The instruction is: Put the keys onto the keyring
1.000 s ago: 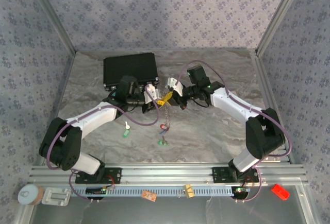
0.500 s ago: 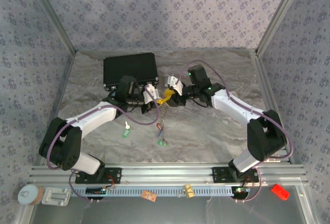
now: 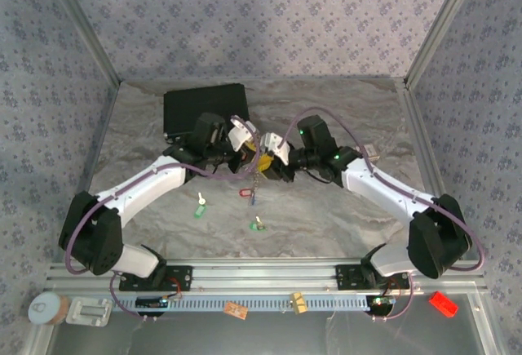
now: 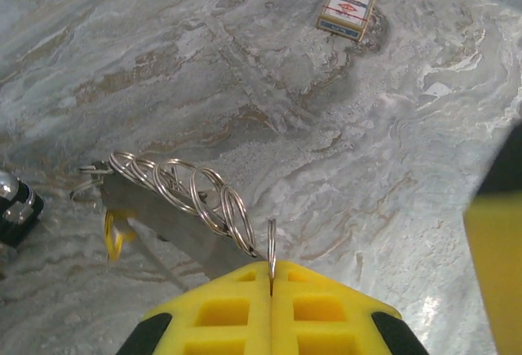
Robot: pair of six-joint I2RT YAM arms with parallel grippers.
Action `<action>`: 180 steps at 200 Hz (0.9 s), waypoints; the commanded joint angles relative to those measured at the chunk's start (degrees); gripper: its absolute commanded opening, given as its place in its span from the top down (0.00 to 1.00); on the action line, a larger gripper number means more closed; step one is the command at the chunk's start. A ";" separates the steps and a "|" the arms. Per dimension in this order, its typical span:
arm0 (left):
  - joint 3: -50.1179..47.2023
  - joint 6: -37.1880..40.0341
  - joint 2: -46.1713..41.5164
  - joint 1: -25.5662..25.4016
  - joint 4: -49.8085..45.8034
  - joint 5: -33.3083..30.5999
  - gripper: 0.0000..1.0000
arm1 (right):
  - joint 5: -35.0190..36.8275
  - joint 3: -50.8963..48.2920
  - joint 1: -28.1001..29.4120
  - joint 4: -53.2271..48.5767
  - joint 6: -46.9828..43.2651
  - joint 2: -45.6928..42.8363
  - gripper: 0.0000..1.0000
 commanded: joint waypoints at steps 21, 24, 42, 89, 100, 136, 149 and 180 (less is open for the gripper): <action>7.05 -17.71 -0.76 -0.33 -8.26 -6.49 1.00 | 5.21 -7.76 2.82 11.91 7.37 -1.88 0.83; 7.43 -19.12 -0.68 -0.32 -8.70 -6.57 1.00 | 5.77 -8.35 2.98 13.24 8.16 -1.88 0.83; 10.05 -26.10 0.16 -0.37 -11.95 -7.02 1.00 | 9.03 -11.18 4.90 19.93 11.59 -1.56 0.81; 18.28 -39.98 1.89 -0.40 -26.04 -6.66 1.00 | 16.02 -12.92 7.05 29.98 16.07 1.82 0.77; 19.40 -43.27 2.16 -0.38 -28.35 -5.98 1.00 | 17.36 -12.72 7.16 31.22 16.85 2.73 0.76; 19.46 -53.80 2.36 -0.35 -31.85 -0.91 1.00 | 24.00 -13.38 7.19 34.29 16.49 3.65 0.73; 18.70 -57.59 2.54 -0.19 -32.67 0.47 1.00 | 25.36 -13.94 7.34 35.05 14.75 3.59 0.72; 15.43 -67.70 3.14 0.46 -33.06 4.53 1.00 | 26.94 -18.07 7.95 39.93 8.78 3.75 0.70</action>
